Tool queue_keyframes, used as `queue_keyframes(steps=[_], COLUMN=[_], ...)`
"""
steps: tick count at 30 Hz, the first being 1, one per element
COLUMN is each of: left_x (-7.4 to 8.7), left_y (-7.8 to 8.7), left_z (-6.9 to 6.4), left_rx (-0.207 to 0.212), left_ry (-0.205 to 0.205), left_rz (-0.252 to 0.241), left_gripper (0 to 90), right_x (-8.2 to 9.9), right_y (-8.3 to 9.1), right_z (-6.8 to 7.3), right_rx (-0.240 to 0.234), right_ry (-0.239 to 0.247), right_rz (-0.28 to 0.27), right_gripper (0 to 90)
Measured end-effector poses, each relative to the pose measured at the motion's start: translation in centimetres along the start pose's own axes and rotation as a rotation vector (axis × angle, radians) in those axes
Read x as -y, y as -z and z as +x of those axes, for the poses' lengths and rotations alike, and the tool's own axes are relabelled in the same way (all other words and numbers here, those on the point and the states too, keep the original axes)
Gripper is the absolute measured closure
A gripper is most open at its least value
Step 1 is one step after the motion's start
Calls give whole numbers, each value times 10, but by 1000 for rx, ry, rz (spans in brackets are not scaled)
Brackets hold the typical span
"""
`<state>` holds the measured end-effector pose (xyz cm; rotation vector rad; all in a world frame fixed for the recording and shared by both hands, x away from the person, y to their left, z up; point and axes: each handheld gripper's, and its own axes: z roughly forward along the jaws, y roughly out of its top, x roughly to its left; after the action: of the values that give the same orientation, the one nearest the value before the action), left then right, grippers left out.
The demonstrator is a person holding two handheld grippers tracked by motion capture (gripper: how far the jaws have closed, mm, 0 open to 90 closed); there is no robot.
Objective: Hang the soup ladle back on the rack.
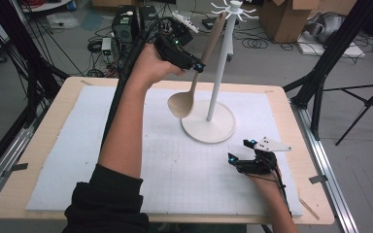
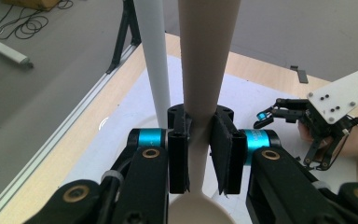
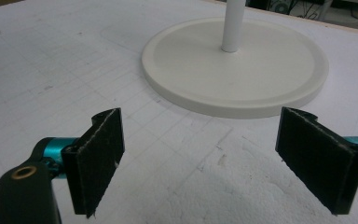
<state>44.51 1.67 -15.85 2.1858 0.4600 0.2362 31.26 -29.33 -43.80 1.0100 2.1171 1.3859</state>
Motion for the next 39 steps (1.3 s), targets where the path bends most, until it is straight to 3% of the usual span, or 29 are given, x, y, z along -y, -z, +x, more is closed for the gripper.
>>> queue_keyframes(steps=[5,25,39], left_x=[1,-2,-1], left_y=[-4,-15,-17], left_z=[1,8,7], left_rx=[-18,-28,-29], left_ry=[3,31,23], left_rz=[27,36,38], left_gripper=[772,771,765], right_x=[0,0,0], right_y=[0,0,0], right_z=[0,0,1], right_rx=[0,-5,-6], right_ry=[3,5,1], right_rz=[-1,0,2], right_gripper=[144,144,144])
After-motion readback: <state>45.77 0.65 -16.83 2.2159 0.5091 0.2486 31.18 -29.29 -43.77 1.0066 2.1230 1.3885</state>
